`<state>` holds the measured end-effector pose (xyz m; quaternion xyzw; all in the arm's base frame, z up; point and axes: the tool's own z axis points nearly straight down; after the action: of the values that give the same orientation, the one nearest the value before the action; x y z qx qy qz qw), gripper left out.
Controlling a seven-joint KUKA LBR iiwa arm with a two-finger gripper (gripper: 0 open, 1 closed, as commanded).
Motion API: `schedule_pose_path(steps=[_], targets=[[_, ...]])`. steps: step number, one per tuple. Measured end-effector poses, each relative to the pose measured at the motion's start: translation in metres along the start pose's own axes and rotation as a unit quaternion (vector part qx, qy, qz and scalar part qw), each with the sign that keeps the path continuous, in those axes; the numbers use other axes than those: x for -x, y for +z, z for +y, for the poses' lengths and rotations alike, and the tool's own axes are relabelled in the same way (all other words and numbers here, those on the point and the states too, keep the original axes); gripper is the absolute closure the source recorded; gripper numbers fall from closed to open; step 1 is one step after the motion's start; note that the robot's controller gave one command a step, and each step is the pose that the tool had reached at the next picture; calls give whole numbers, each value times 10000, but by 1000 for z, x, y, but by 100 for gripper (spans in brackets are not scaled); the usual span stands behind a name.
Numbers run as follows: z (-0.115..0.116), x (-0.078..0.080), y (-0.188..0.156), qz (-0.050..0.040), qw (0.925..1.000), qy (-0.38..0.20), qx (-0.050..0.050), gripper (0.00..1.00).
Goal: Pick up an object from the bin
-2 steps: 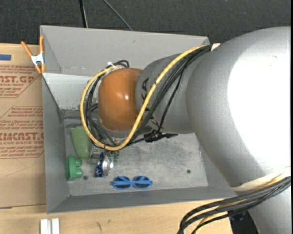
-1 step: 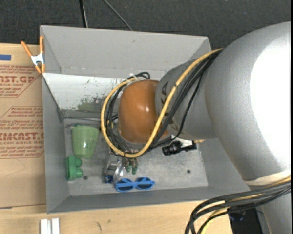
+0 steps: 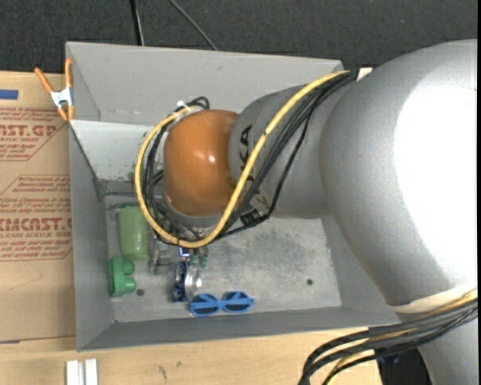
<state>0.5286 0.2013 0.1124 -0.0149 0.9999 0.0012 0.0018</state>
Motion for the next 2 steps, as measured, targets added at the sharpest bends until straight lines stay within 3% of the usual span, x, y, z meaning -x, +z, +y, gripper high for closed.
schedule_pose_path(steps=[1, 2], targets=[[-1, -1, 1, 17, 10000, 9, -5, 0], [-99, -13, 43, 26, 9822, -1877, -15, 0]])
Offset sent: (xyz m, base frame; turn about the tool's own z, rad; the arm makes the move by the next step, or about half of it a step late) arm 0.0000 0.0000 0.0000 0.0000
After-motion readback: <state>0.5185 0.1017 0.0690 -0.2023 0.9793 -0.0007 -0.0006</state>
